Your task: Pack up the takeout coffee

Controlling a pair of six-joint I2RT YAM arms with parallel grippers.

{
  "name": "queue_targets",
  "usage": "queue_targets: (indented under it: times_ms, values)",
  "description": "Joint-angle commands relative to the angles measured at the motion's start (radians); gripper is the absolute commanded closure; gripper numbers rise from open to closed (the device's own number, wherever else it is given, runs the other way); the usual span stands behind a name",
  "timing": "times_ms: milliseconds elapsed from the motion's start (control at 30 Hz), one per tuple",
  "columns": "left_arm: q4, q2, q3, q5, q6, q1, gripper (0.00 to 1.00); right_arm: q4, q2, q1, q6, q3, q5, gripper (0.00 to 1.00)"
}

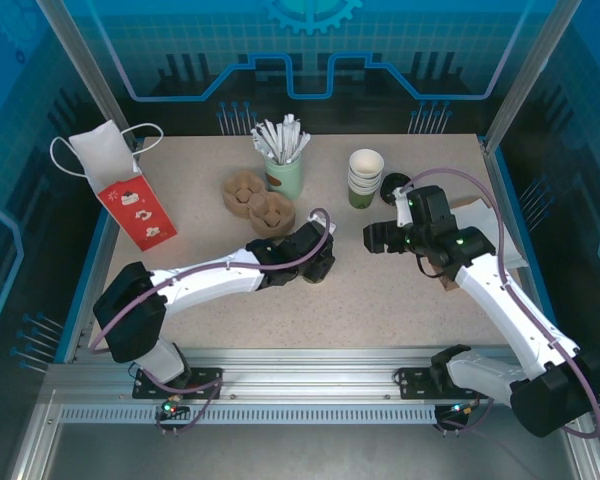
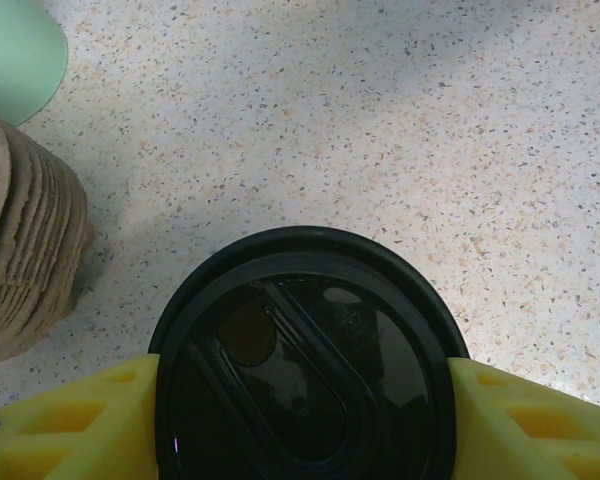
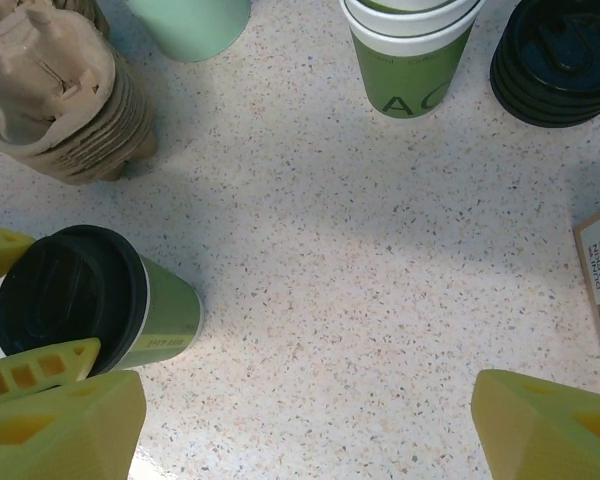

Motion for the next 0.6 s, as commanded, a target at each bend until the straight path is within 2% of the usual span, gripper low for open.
queue_targets:
  times_ms: [0, 100, 567]
  values:
    - [-0.229, 0.090, -0.104, 0.097, -0.044, -0.017, 0.44, -0.013, -0.014, -0.012, 0.008, -0.019, -0.030, 0.14]
    - [-0.228, 0.074, -0.077, 0.077, -0.048, -0.017, 0.43, -0.008, -0.007, -0.012, 0.013, -0.021, -0.042, 0.14]
    - [-0.169, 0.016, 0.099, 0.034, -0.031, -0.003, 0.20, -0.026, 0.008, -0.009, 0.012, 0.007, -0.060, 0.14]
